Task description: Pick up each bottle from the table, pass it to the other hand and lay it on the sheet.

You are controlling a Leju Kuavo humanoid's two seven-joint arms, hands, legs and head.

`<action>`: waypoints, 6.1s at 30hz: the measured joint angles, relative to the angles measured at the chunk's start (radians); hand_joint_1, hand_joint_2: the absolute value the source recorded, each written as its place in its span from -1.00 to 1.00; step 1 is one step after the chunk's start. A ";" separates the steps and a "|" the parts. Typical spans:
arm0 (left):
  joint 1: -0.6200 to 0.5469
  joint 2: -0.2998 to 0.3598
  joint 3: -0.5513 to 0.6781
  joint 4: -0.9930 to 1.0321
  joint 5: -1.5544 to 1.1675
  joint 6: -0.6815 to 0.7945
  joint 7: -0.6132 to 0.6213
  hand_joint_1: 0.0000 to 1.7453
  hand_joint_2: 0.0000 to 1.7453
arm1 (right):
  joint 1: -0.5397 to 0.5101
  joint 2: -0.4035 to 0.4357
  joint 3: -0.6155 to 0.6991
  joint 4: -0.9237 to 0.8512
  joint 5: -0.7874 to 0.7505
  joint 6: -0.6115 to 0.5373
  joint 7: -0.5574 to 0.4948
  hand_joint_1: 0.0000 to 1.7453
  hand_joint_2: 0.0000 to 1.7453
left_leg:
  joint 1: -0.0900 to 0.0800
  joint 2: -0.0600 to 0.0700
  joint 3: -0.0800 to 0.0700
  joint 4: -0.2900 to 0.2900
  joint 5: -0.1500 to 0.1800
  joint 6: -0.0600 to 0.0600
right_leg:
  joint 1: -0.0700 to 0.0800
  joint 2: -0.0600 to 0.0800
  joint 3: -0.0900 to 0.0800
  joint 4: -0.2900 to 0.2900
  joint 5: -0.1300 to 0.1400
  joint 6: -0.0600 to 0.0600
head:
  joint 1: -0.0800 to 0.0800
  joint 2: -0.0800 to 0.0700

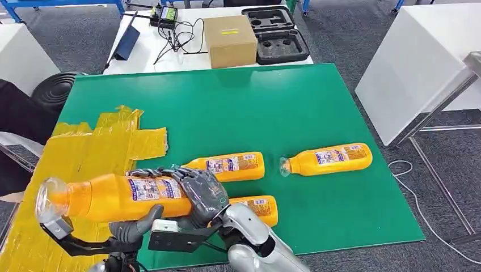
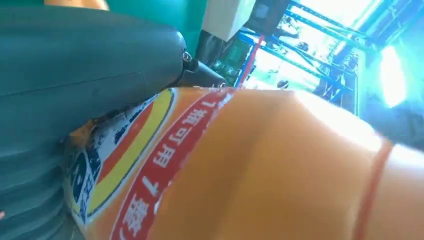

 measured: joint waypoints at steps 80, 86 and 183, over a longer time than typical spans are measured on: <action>-0.211 0.228 0.237 0.556 -1.862 0.924 0.313 1.00 1.00 | 0.602 -0.474 -0.657 -0.803 -0.364 -0.021 -0.299 -1.00 -1.00 | -0.001 -0.003 -0.001 0.000 0.000 0.001 | -0.001 -0.001 0.001 0.000 0.000 0.000 | 0.000 0.000; -0.254 0.253 0.263 0.694 -1.878 0.925 0.313 -0.18 1.00 | 0.596 -0.480 -0.657 -0.788 -0.367 -0.020 -0.306 -1.00 -1.00 | -0.001 -0.003 -0.001 0.000 0.001 0.001 | -0.001 -0.001 0.002 0.000 0.000 0.000 | 0.000 0.000; -0.453 0.149 0.006 0.235 -0.660 0.547 -0.041 -1.00 -1.00 | 0.197 -0.225 -0.224 -0.126 0.116 0.247 0.270 -1.00 1.00 | -0.001 -0.004 -0.001 0.000 0.004 0.000 | 0.000 -0.003 0.002 0.000 0.001 0.000 | 0.000 0.000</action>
